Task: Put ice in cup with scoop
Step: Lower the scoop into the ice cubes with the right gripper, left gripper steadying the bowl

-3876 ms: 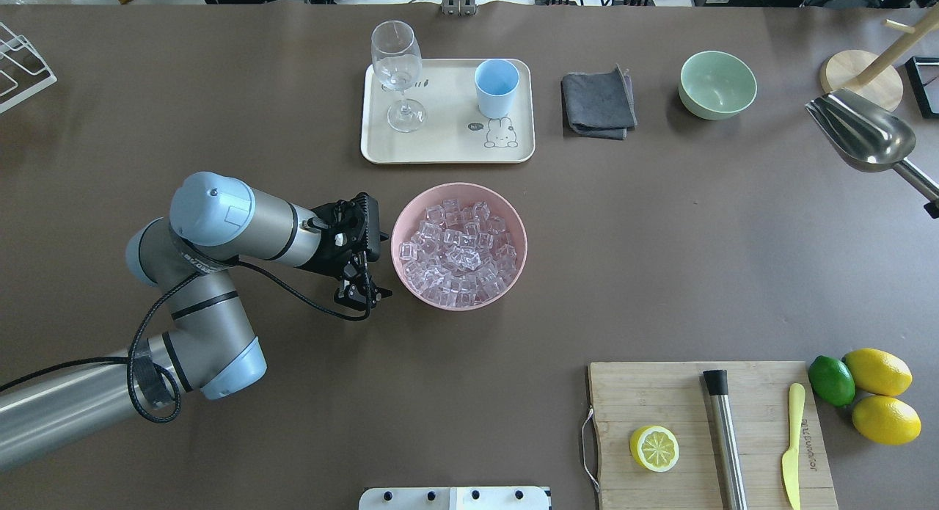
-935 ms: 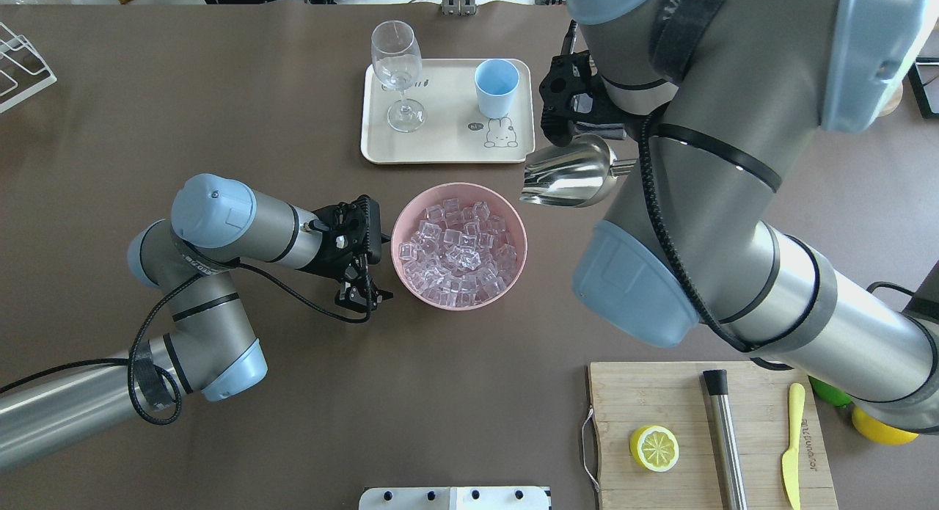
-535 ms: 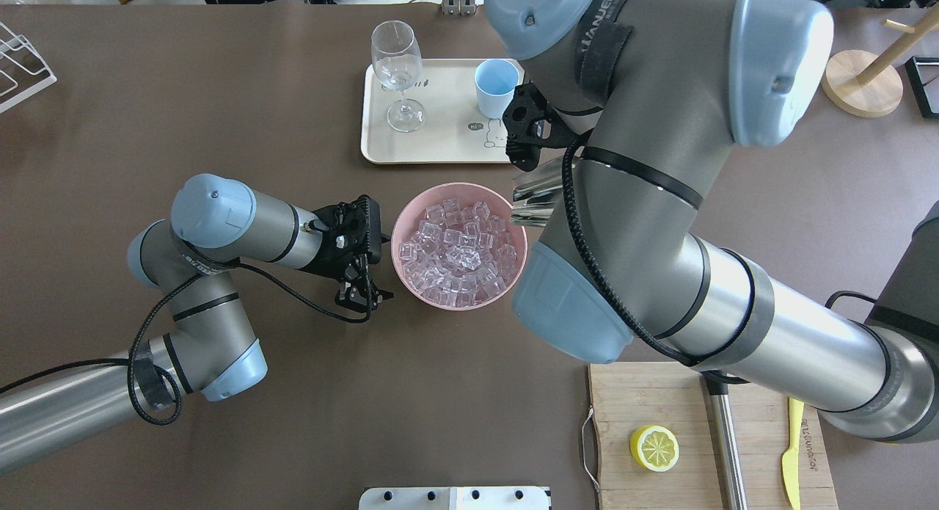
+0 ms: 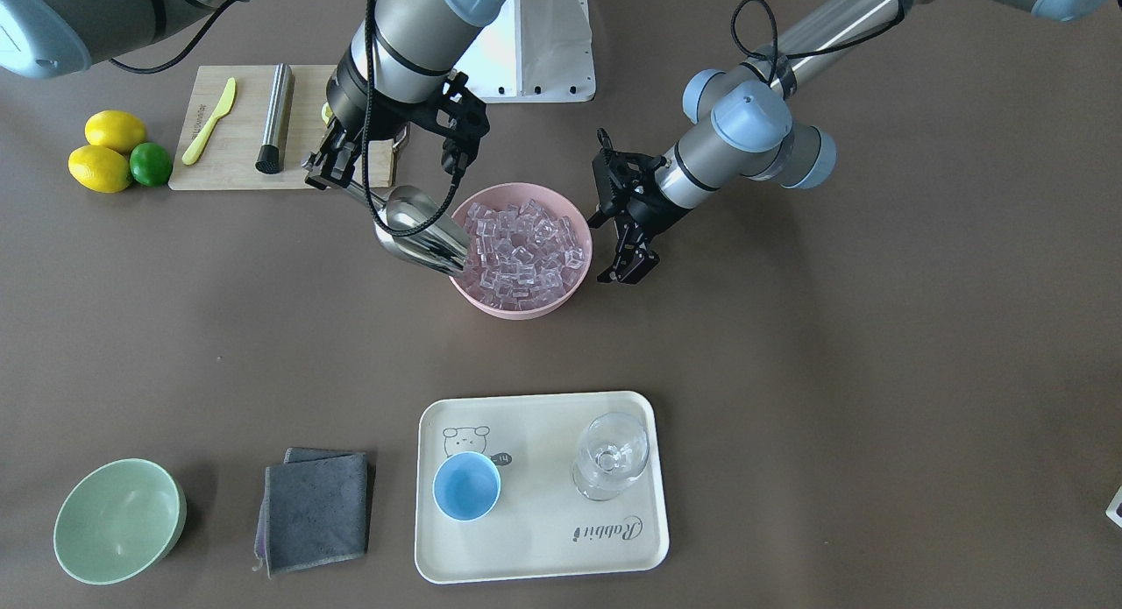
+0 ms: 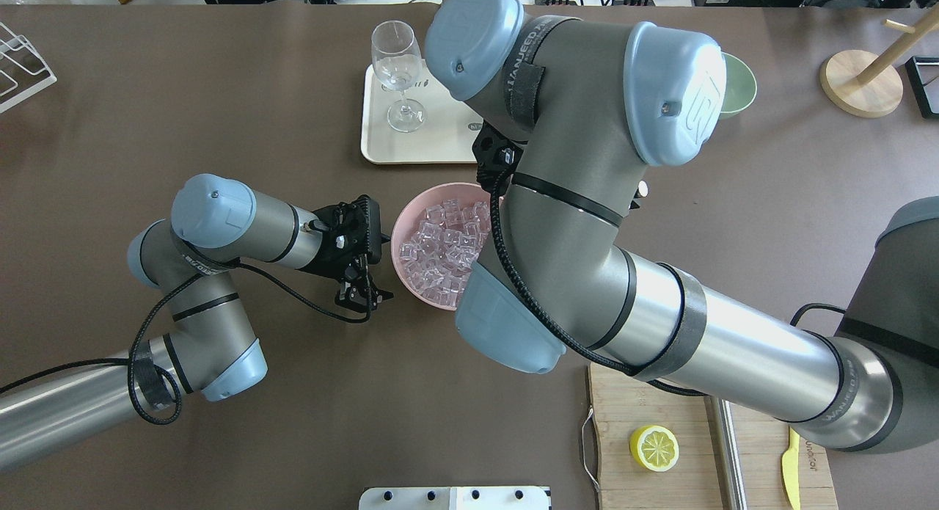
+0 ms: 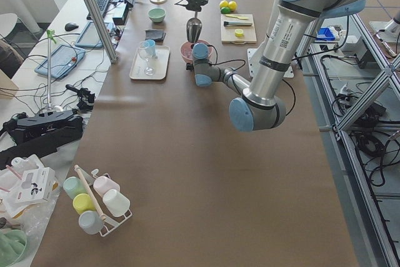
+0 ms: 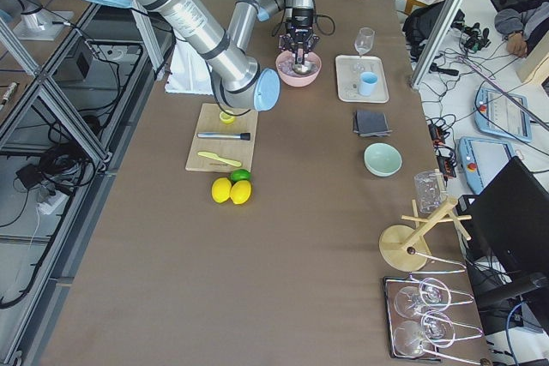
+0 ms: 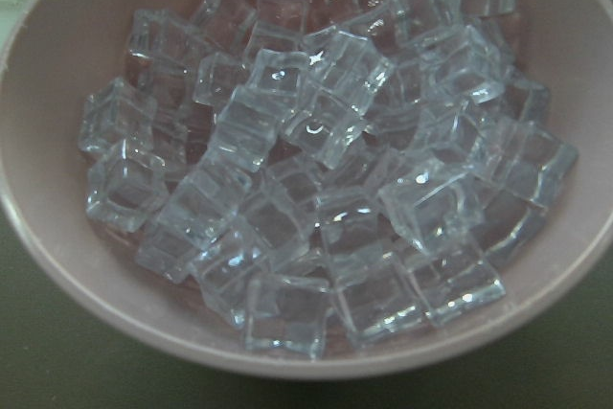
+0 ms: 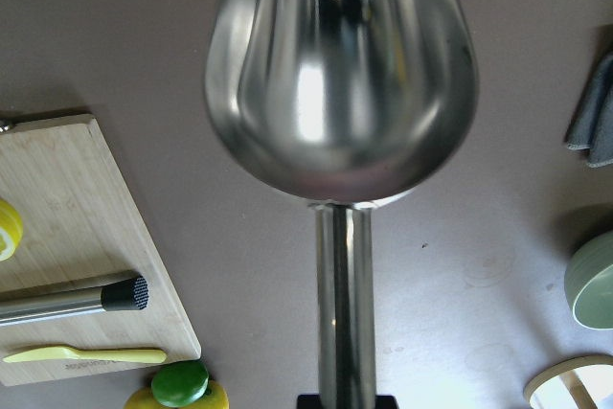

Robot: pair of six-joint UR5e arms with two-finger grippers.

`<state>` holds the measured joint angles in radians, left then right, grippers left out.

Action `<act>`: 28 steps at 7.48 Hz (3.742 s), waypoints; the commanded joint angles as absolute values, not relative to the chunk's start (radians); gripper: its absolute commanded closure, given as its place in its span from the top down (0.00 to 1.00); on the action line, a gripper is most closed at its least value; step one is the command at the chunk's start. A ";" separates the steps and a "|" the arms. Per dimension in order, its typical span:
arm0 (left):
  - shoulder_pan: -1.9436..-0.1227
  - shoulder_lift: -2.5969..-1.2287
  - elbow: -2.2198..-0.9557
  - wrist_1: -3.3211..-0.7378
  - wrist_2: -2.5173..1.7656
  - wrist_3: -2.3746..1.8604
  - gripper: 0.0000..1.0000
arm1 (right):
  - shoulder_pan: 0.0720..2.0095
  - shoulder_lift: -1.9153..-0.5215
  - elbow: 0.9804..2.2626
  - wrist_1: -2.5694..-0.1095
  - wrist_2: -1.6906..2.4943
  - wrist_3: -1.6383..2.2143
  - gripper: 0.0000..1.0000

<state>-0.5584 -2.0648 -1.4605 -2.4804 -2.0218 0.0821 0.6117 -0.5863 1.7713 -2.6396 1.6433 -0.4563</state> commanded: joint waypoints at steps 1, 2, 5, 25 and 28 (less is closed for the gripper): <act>-0.558 -2.065 -1.460 -2.480 -2.022 0.081 0.99 | 0.572 -0.580 1.753 -2.643 1.609 -0.457 0.00; -0.558 -2.065 -1.460 -2.480 -2.020 0.081 0.99 | 0.562 -0.578 1.753 -2.652 1.602 -0.457 0.00; -0.558 -2.065 -1.460 -2.480 -2.020 0.081 0.99 | 0.532 -0.529 1.691 -2.657 1.589 -0.456 0.00; -0.558 -2.065 -1.463 -2.480 -2.022 0.081 0.99 | 0.528 -0.699 1.753 -2.346 1.566 -0.454 0.00; -0.552 -2.065 -1.468 -2.480 -2.022 0.081 0.99 | 0.528 -0.779 1.758 -2.191 1.580 -0.453 0.00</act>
<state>-0.5558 -2.0655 -1.4637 -2.4805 -2.0218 0.0813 0.5277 -0.7252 1.7523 -2.2924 1.5714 -0.4522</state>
